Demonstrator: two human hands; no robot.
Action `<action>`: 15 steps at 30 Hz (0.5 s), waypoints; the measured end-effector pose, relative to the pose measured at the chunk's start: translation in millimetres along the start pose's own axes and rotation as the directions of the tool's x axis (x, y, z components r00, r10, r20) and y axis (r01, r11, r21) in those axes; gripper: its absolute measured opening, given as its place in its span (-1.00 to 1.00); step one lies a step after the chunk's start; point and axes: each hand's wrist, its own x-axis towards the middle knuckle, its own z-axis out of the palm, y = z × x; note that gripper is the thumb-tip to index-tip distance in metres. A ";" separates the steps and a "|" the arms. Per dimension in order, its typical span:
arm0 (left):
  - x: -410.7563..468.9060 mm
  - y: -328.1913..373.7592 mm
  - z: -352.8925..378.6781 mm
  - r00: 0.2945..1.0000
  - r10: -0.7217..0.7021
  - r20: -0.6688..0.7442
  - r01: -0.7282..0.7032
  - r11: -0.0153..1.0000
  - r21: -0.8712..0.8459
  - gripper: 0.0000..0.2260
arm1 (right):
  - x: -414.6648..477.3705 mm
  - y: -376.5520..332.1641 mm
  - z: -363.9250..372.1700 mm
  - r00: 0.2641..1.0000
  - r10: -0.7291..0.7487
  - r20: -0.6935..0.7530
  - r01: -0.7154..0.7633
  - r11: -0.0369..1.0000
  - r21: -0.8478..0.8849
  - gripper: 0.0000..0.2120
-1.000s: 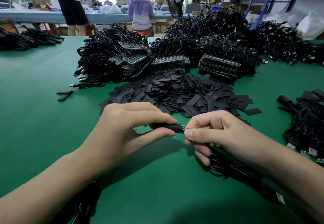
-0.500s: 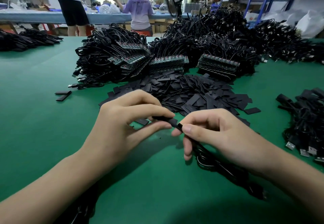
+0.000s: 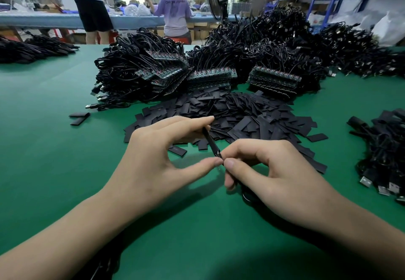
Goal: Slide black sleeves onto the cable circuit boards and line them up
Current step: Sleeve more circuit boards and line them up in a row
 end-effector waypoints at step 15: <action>2.0 2.1 2.1 0.997 0.063 -0.034 -0.062 0.998 0.021 -0.63 | -0.2 -1.4 1.1 0.998 -0.040 -0.043 0.039 0.999 -0.016 -0.86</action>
